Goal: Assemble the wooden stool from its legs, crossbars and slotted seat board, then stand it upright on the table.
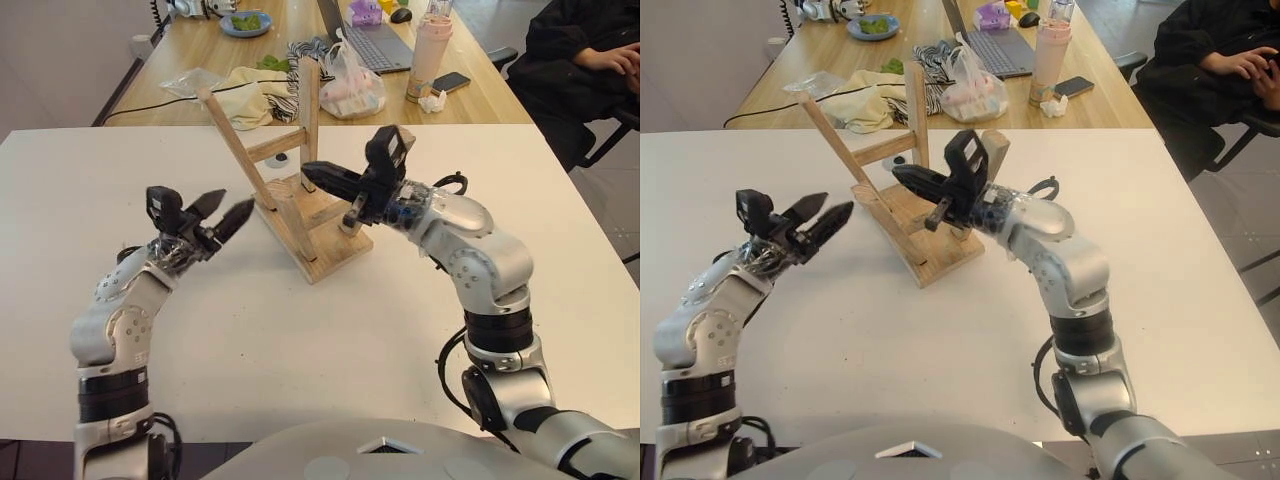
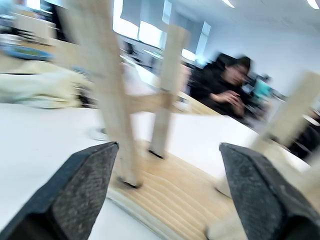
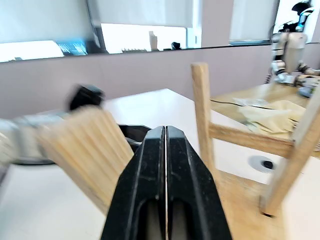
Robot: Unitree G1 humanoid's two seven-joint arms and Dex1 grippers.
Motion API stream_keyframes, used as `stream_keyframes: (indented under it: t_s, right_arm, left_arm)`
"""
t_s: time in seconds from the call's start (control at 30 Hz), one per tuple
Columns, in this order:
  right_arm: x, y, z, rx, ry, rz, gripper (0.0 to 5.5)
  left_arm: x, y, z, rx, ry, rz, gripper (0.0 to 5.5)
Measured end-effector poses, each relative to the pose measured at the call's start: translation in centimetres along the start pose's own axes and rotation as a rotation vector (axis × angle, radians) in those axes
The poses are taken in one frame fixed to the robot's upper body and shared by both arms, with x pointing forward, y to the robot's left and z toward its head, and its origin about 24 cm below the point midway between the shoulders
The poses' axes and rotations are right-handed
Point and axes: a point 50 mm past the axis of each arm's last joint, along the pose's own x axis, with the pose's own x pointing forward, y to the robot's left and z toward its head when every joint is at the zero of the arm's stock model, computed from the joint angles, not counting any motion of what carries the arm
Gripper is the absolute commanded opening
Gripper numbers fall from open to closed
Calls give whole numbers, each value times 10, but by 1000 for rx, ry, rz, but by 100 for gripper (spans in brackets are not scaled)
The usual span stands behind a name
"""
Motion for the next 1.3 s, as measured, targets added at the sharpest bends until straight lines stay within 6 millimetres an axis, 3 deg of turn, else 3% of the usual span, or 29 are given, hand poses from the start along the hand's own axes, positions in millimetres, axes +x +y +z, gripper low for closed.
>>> stream_keyframes:
  t_s: [0.2,0.3,0.43,0.6,0.83,1.03,1.3]
  right_arm:
    - [-19,-13,16,126,-66,-68,72]
    - [-28,-8,14,161,-27,-22,125]
    - [-43,19,11,207,22,182,192]
    - [-36,29,0,212,53,188,274]
    - [-12,33,-25,115,122,76,274]
    - [8,29,-37,59,151,2,274]
    - [18,10,-39,-98,181,-103,160]
  left_arm:
    - [15,38,-11,132,35,255,375]
    - [25,40,-7,156,17,246,375]
    - [26,44,-10,151,22,244,375]
    - [31,45,-6,143,16,223,375]
    - [33,49,2,159,28,198,375]
    - [50,44,17,163,-21,169,375]
    - [51,45,14,146,-64,194,375]
